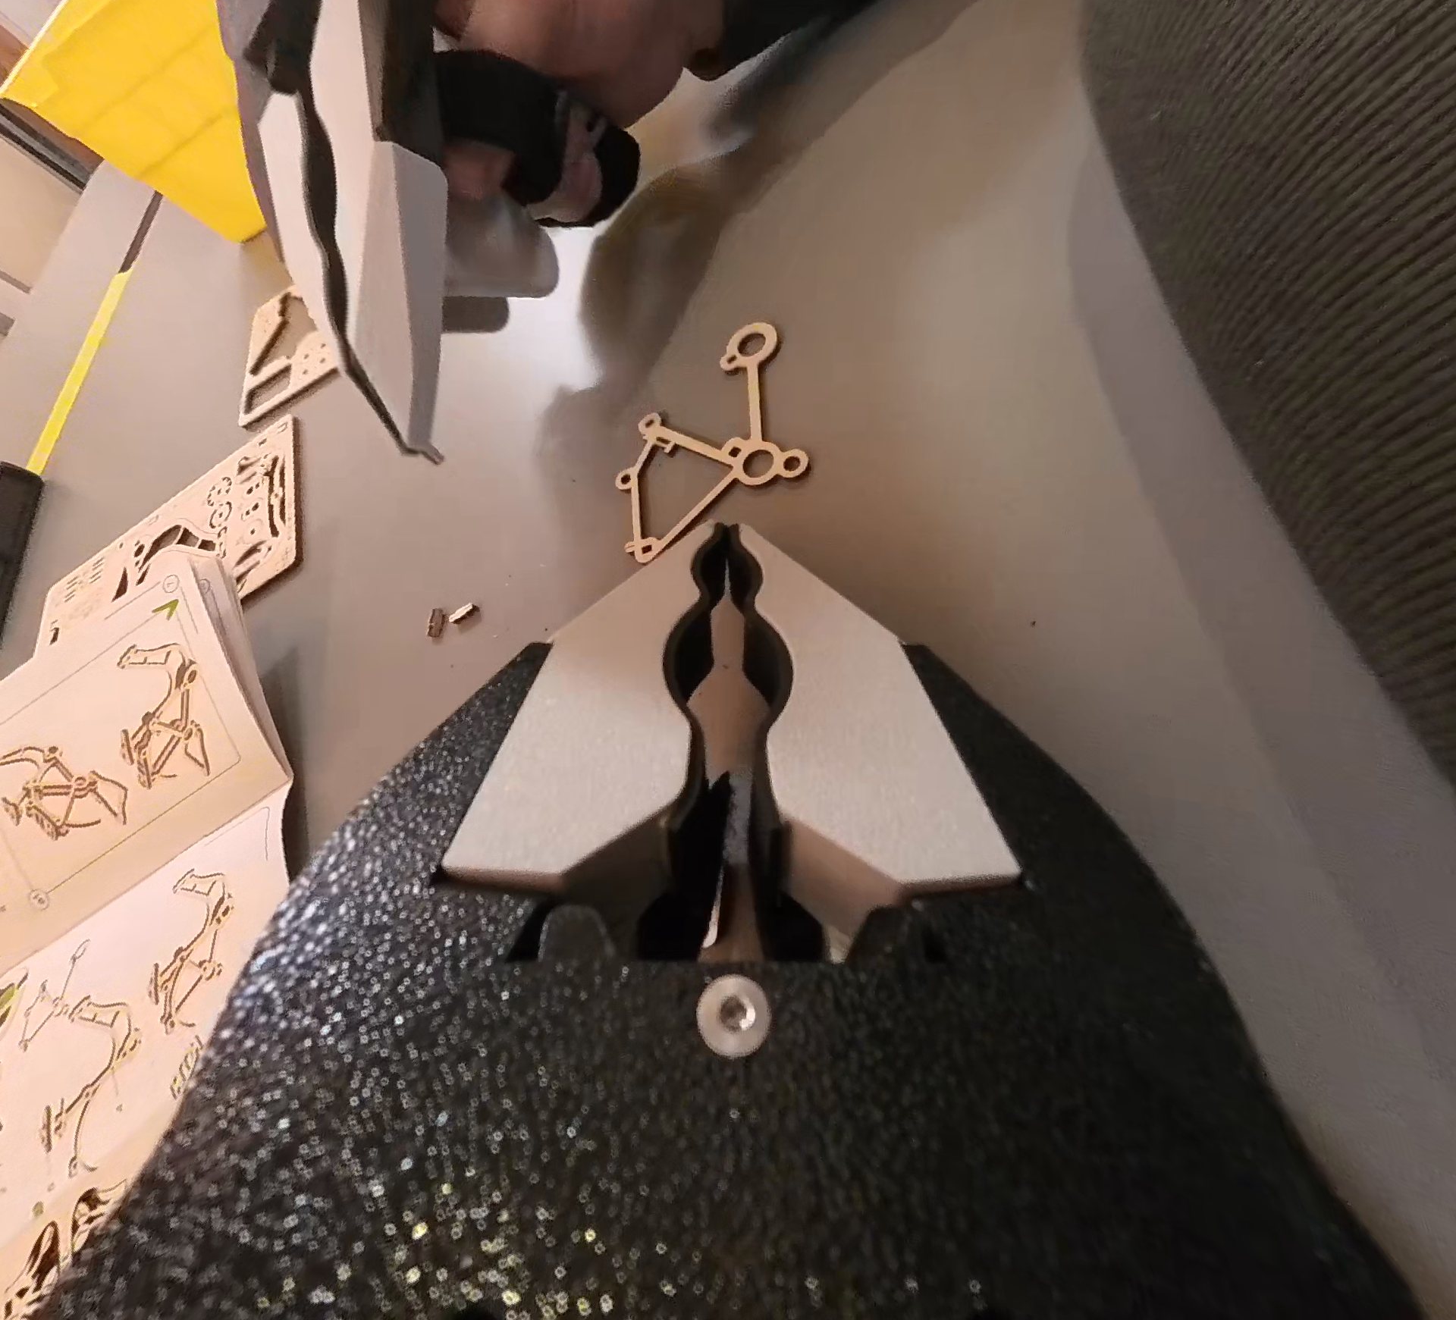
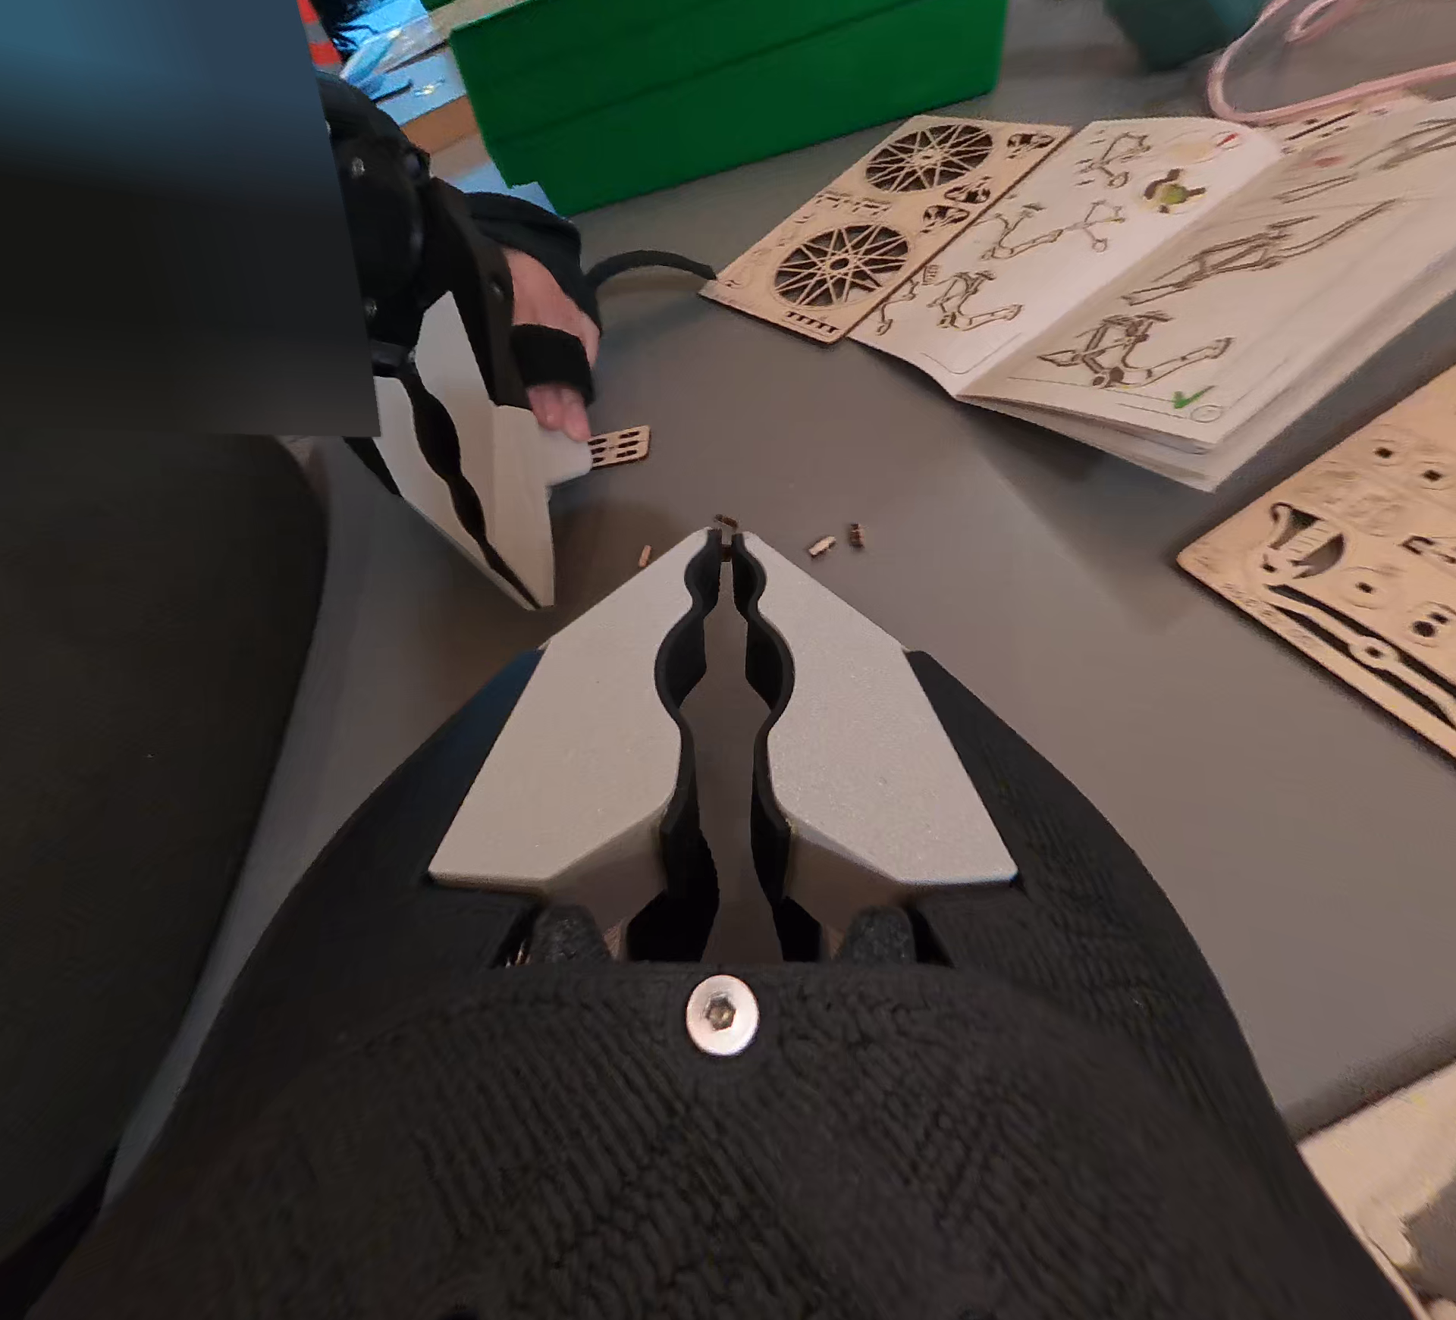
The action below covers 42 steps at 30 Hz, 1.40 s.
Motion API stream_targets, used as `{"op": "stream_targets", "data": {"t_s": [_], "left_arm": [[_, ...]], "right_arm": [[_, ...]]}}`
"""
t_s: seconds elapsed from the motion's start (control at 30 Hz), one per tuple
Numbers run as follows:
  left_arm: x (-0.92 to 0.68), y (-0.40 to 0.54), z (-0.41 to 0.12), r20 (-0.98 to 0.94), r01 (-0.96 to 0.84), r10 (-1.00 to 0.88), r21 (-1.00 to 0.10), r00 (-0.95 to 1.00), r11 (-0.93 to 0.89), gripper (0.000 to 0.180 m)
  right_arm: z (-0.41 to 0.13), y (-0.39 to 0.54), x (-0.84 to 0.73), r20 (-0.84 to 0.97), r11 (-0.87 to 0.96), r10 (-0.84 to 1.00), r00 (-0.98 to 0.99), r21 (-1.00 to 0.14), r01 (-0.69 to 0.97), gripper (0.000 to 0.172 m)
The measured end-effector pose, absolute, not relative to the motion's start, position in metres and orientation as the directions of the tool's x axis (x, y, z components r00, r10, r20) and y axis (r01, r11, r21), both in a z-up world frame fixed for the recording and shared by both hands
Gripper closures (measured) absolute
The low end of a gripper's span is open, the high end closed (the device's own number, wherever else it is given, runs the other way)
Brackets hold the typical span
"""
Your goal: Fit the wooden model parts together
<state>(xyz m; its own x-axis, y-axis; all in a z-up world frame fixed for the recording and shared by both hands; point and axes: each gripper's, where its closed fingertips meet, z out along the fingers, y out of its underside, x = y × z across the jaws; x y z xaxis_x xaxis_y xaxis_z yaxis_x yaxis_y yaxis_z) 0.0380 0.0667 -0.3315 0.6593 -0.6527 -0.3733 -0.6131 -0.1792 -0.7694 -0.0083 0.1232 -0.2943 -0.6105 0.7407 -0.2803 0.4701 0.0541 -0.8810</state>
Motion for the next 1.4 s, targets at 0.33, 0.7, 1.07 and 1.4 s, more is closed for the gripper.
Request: {"op": "stream_targets", "data": {"t_s": [0.33,0.7,1.07,1.4], "left_arm": [[0.037,0.067,-0.332,-0.371,-0.614,-0.655,-0.768,0.658,-0.182,0.180],[0.036,0.069,-0.333,-0.354,-0.603,-0.652,-0.772,0.671,-0.201,0.180],[0.035,0.070,-0.333,-0.338,-0.592,-0.651,-0.777,0.679,-0.215,0.180],[0.035,0.070,-0.332,-0.324,-0.583,-0.655,-0.781,0.683,-0.222,0.180]], "right_arm": [[-0.310,0.105,0.002,-0.222,0.195,0.696,-0.683,-0.857,0.477,0.171],[-0.321,0.089,0.007,-0.080,0.366,0.674,-0.734,-0.827,0.426,0.171],[-0.315,0.112,-0.008,-0.091,0.261,0.758,-0.645,-0.865,0.429,0.171],[-0.309,0.118,-0.013,-0.044,0.249,0.790,-0.612,-0.888,0.386,0.171]]}}
